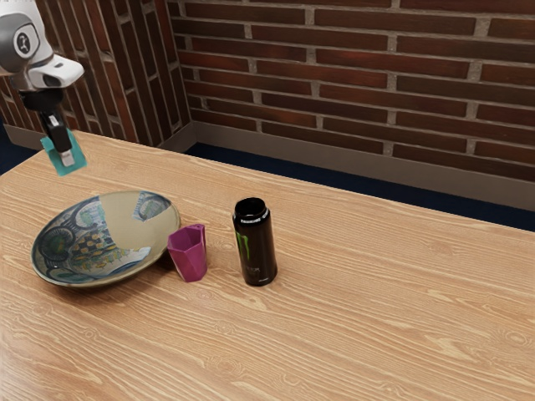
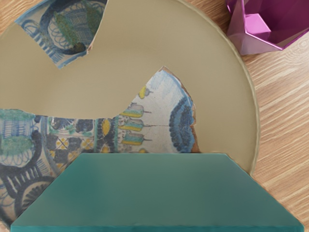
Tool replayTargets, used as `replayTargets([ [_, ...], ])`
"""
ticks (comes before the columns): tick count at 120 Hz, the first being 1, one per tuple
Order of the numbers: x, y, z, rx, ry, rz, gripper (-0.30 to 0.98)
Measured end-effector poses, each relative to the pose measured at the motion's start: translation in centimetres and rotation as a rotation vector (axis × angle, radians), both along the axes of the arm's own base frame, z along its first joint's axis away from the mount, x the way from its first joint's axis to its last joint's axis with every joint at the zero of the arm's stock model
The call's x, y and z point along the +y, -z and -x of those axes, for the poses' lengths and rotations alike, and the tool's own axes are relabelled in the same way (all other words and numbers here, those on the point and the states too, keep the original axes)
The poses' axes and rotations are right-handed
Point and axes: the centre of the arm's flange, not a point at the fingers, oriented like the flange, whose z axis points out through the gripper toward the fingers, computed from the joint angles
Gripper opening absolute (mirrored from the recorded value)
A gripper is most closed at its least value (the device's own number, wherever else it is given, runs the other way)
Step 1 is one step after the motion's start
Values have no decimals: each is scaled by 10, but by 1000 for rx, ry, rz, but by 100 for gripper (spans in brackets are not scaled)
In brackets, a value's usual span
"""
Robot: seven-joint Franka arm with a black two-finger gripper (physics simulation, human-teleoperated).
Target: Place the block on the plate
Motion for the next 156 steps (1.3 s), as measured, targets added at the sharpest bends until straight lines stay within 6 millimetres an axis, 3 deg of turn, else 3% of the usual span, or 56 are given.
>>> replayTargets([
  [16, 18, 4, 9, 3, 6, 7, 41],
  [28, 19, 27, 11, 26, 25, 23, 41],
  [48, 7, 66, 5, 52, 68, 29, 41],
  [70, -15, 103, -17, 72, 121, 22, 41],
  [123, 1, 187, -27, 118, 92, 66, 41],
  [156, 8, 221, -31, 133, 86, 85, 41],
])
